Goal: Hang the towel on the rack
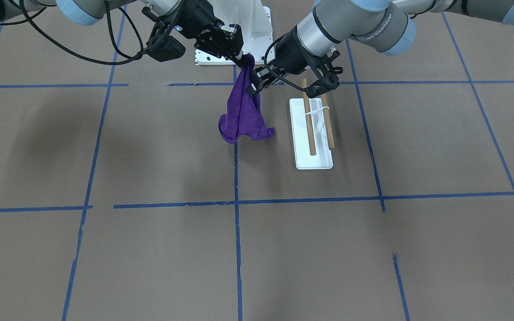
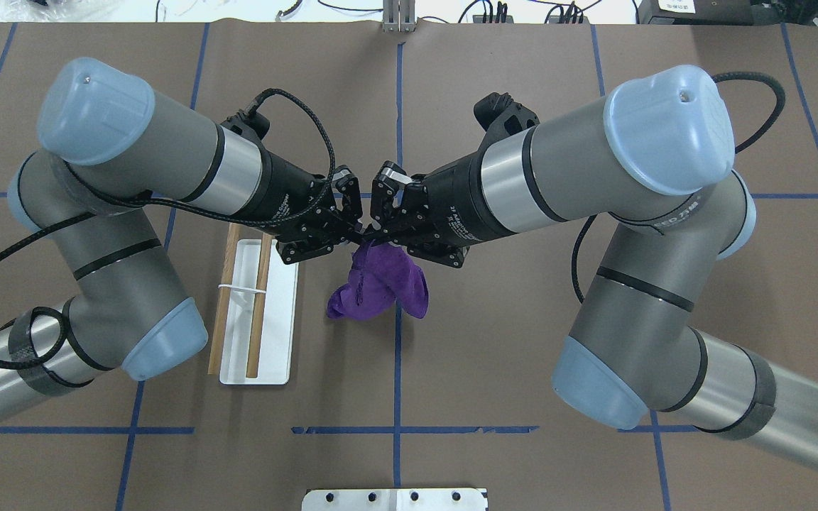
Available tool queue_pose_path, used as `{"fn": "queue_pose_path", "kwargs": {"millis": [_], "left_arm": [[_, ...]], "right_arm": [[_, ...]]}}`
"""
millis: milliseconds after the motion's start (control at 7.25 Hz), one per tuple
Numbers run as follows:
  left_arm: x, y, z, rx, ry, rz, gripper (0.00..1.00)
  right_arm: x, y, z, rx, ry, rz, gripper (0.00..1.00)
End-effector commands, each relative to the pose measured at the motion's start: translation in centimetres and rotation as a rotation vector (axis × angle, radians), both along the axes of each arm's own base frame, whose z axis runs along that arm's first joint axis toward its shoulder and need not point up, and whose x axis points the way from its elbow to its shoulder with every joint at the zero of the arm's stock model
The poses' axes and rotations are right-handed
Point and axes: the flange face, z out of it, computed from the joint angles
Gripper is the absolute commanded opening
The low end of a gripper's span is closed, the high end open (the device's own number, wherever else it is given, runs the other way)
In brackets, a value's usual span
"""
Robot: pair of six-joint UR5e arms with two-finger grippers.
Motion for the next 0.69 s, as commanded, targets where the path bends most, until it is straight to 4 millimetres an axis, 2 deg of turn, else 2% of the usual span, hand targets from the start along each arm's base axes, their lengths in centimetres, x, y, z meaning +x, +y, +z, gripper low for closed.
{"fn": "queue_pose_path", "kwargs": {"millis": [0,138,552], "left_arm": [[-0.06,0.00,0.07,0.000,-0.001,-0.001,0.00],[-0.11,0.03,0.01,0.000,0.001,-0.001,0.00],[-0.57,-0.17,0.29,-0.004,-0.004,-0.008,0.00]], "right_arm": [[0.00,0.00,0.00,-0.006,-0.001,0.001,0.23],[-0.06,-0.06,0.13,-0.004,0.002,0.002,0.99],[0.55,0.06,0.05,0.003,-0.004,0.006,1.00]]}}
